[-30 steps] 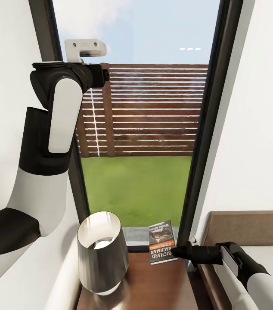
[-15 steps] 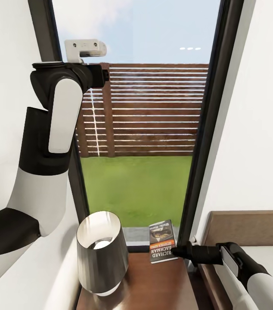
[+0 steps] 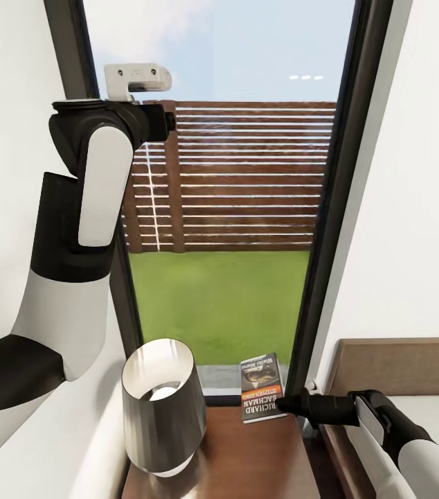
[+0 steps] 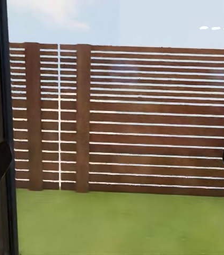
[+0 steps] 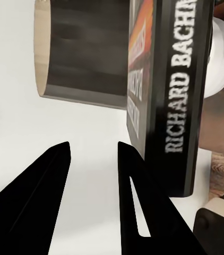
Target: In the bedroom, move the book from the bed onto either nightstand, and place the two sandals side by side next to the bed.
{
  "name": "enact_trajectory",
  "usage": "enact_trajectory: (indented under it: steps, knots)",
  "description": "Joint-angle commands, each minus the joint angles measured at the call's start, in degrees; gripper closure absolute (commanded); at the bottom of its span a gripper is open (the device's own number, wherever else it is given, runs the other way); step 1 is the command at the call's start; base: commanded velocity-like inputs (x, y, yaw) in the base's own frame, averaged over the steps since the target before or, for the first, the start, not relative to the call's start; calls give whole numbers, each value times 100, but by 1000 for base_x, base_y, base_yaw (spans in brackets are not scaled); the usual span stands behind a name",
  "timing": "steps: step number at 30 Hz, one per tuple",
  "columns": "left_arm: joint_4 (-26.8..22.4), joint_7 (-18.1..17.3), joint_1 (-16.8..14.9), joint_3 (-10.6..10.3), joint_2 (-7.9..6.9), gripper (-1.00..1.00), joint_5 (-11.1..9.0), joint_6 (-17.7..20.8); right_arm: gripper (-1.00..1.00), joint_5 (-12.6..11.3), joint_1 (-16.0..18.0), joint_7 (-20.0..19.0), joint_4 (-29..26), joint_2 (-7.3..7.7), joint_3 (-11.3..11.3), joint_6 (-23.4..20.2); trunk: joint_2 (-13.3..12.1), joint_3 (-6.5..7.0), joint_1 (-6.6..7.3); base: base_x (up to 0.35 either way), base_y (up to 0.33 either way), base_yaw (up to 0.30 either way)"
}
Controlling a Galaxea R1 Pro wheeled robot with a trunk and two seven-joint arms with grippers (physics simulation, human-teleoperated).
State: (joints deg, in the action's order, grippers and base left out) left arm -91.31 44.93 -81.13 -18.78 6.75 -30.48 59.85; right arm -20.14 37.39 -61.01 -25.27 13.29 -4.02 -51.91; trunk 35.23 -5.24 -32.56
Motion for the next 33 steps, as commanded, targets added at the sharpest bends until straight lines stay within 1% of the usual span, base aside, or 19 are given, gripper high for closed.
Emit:
enact_trajectory:
  steps: [1, 12, 22, 33]
  knots:
    - [-2, 60, -8, -4, 1, -100, -54, 15, 100, -37, 5, 7, -4, 8, -38, -12, 52, -30, -25, 0, 0, 0]
    - [-4, 60, -8, -5, -3, -100, -54, 15, 100, -42, 5, 10, 35, -1, -43, -14, 493, -227, -266, 0, 0, 0]
    - [-9, 60, -8, -3, 0, -100, -54, 15, 100, -28, 5, 10, 395, -7, -58, -12, 894, -407, -486, 0, 0, 0]
    - [-8, 60, -8, -3, 1, -100, -54, 15, 100, -25, 5, 10, 476, -4, -50, -11, 1335, -604, -728, 0, 0, 0]
